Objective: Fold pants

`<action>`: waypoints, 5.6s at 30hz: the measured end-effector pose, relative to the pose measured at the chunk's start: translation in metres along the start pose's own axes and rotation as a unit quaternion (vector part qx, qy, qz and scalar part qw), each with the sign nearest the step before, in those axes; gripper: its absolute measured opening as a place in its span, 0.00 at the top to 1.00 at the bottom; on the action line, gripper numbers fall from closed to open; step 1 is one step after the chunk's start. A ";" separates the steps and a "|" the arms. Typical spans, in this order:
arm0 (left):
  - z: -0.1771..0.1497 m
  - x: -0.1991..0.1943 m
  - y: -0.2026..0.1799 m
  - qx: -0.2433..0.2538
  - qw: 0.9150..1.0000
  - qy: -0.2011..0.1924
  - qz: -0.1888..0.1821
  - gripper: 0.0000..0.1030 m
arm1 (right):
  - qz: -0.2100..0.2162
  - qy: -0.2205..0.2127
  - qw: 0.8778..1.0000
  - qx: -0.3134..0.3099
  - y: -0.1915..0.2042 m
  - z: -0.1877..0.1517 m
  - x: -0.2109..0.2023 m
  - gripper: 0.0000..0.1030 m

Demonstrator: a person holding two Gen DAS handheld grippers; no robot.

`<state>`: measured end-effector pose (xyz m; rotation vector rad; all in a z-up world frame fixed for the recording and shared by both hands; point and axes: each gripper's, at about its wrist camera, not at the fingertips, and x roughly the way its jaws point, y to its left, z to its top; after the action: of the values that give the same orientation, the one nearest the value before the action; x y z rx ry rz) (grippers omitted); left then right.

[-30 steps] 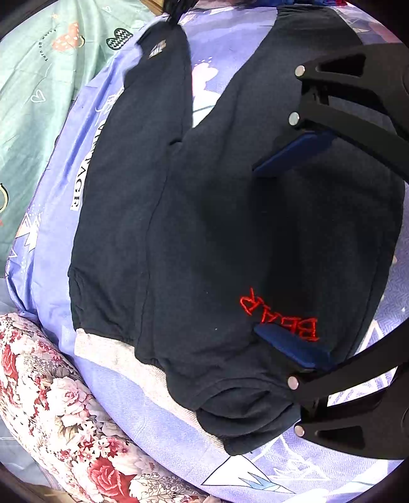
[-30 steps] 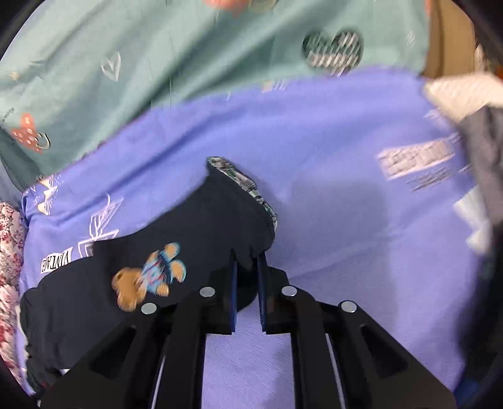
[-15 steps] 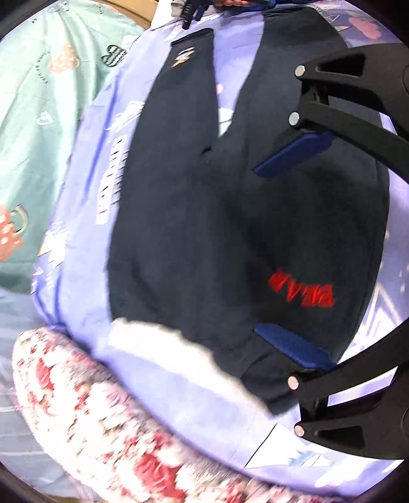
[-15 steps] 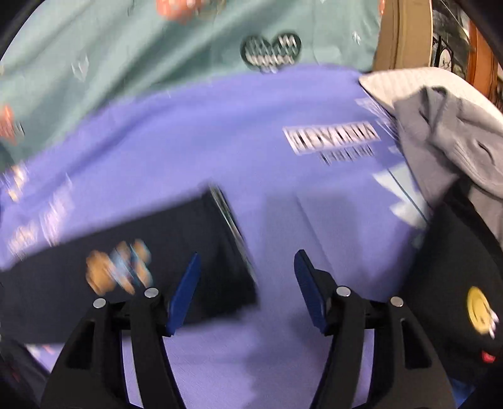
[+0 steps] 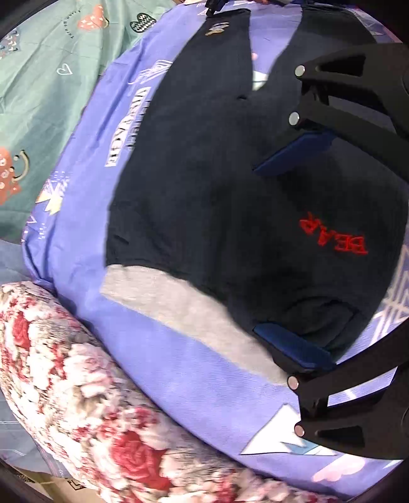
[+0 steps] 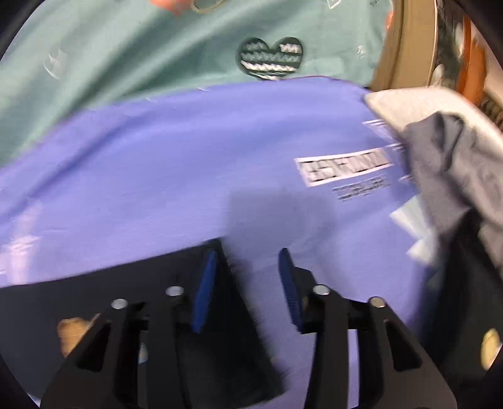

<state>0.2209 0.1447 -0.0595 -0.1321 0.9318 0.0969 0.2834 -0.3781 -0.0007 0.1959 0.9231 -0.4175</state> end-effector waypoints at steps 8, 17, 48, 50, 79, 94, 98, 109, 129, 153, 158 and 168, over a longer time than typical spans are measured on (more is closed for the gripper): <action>0.072 0.019 -0.041 0.029 0.999 -0.032 -0.031 0.07 | 0.193 0.039 0.964 -0.178 0.146 -0.025 -0.024 0.51; 0.100 0.106 -0.077 0.006 0.998 0.049 -0.033 0.07 | 0.246 0.086 0.939 -0.224 0.250 -0.056 -0.005 0.41; 0.067 0.064 -0.056 0.049 0.999 0.008 0.000 0.09 | 0.079 0.116 0.973 -0.183 0.053 -0.040 -0.006 0.13; 0.062 0.078 -0.048 0.046 0.997 0.049 0.038 0.09 | 0.001 0.089 0.984 -0.153 0.036 -0.038 -0.009 0.01; -0.066 0.000 -0.038 0.053 0.997 0.064 0.010 0.06 | 0.052 0.114 0.992 -0.023 -0.072 -0.171 -0.154 0.78; -0.095 -0.028 -0.031 0.045 0.996 0.072 -0.012 0.06 | 0.117 0.098 0.982 -0.114 -0.060 -0.212 -0.202 0.34; -0.096 -0.030 -0.032 0.040 0.995 0.080 -0.033 0.05 | 0.211 0.167 0.955 -0.122 -0.033 -0.234 -0.192 0.24; -0.084 -0.040 -0.021 0.028 0.998 0.052 -0.017 0.05 | 0.122 0.081 0.975 -0.166 0.017 -0.188 -0.181 0.22; -0.088 -0.007 -0.030 0.061 0.995 0.062 -0.052 0.05 | 0.349 0.177 0.881 -0.267 0.297 -0.148 -0.086 0.47; -0.065 -0.019 -0.048 0.061 0.993 0.027 -0.099 0.05 | 0.205 0.097 0.917 -0.328 0.247 -0.125 -0.063 0.54; -0.064 0.009 -0.054 0.070 0.994 0.060 -0.064 0.05 | 0.179 0.107 0.945 -0.251 0.194 -0.097 -0.049 0.50; 0.009 0.008 -0.028 0.114 0.992 0.018 -0.052 0.05 | 0.185 0.119 0.958 -0.182 0.123 -0.042 -0.032 0.41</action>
<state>0.2372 0.1183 -0.0588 0.0300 0.9635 -0.1082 0.2885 -0.2448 -0.0010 0.0774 1.1553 0.1303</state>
